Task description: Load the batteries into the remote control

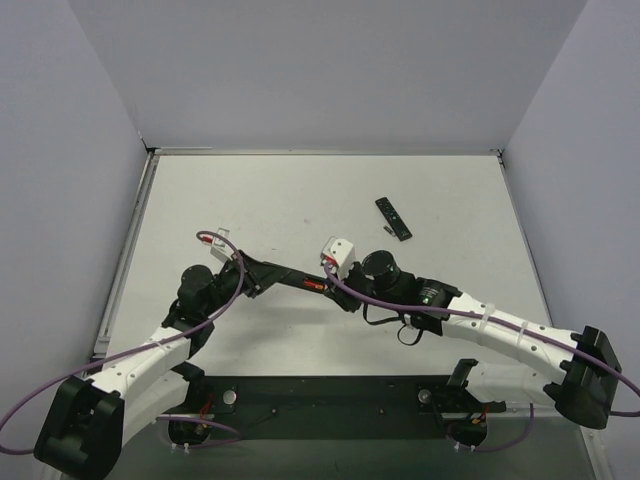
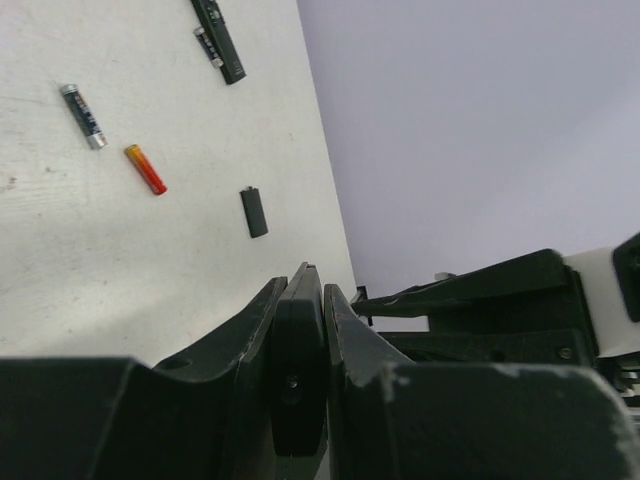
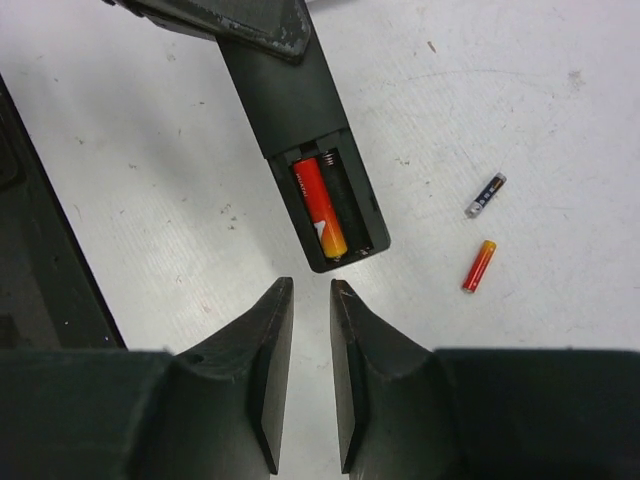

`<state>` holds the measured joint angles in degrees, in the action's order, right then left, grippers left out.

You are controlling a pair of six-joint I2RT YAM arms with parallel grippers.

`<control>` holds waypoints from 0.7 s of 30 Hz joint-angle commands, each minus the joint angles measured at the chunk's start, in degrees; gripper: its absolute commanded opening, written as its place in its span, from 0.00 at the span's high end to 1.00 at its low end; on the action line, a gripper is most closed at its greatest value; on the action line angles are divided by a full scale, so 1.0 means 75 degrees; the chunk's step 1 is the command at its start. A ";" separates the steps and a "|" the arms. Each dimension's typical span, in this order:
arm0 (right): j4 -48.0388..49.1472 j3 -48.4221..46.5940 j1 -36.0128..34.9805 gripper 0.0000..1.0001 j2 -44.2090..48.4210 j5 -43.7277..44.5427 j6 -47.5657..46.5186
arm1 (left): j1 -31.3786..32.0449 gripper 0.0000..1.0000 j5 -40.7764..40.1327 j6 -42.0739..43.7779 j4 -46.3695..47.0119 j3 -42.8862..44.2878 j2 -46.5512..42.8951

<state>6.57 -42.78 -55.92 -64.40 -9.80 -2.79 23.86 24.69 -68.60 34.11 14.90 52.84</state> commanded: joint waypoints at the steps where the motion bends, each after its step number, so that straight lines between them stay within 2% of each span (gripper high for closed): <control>1: -0.0430 -0.0541 0.0178 0.80 0.0360 0.0135 -0.0027 | -0.0204 1.00 0.0107 0.0614 0.0293 -0.0287 -0.0072; 9: -0.1038 -0.0810 0.1536 0.78 -0.0693 0.0252 0.1062 | -0.0438 1.00 -0.0116 0.1353 -0.0774 -0.0544 -0.0470; 21: -0.1099 -0.1373 0.1936 0.77 -0.3002 0.0392 0.1614 | -0.0638 1.00 0.0177 0.1400 -0.0868 -0.0697 -0.0647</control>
<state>-1.52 -49.80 -41.95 -84.09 -8.12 7.35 19.62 24.69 -59.29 26.24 9.96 48.75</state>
